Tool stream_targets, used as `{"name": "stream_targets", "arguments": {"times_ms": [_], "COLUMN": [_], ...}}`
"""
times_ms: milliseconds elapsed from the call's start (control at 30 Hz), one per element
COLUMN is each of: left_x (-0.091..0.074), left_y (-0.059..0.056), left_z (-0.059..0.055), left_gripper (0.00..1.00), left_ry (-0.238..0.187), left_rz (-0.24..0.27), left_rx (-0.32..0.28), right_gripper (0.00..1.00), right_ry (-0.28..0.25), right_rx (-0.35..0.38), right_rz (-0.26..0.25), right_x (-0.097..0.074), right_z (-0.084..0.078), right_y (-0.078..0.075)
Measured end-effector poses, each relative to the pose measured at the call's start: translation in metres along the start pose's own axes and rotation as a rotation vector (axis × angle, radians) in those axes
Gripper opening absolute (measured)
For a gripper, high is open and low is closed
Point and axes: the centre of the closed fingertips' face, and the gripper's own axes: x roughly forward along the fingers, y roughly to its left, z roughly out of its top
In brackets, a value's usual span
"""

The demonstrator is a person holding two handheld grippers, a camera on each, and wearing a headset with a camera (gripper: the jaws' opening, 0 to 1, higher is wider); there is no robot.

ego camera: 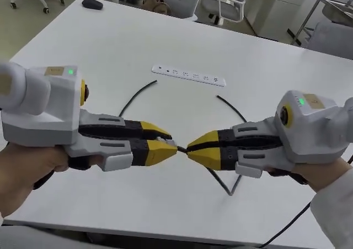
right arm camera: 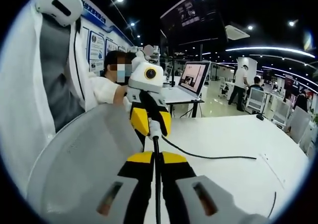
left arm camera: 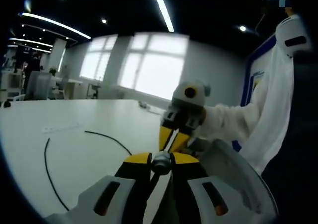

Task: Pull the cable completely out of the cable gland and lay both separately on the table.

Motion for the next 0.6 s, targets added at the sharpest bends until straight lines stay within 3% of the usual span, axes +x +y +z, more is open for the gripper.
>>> {"name": "stream_targets", "arguments": {"times_ms": [100, 300, 600], "left_x": [-0.003, -0.005, -0.003], "left_y": [0.004, 0.008, 0.008], "left_z": [0.004, 0.009, 0.009], "left_gripper": [0.17, 0.17, 0.17], "left_ry": [-0.028, -0.051, -0.056], "left_rz": [0.009, 0.022, 0.018], "left_rx": [-0.024, -0.032, -0.041], "right_gripper": [0.04, 0.03, 0.03], "right_ry": [0.046, 0.068, 0.133], "right_rx": [-0.003, 0.042, 0.075], "right_rz": [-0.02, -0.059, -0.103], "right_x": [-0.005, -0.016, -0.033], "right_z": [-0.013, -0.035, -0.06], "right_y": [-0.005, -0.01, -0.013]}}
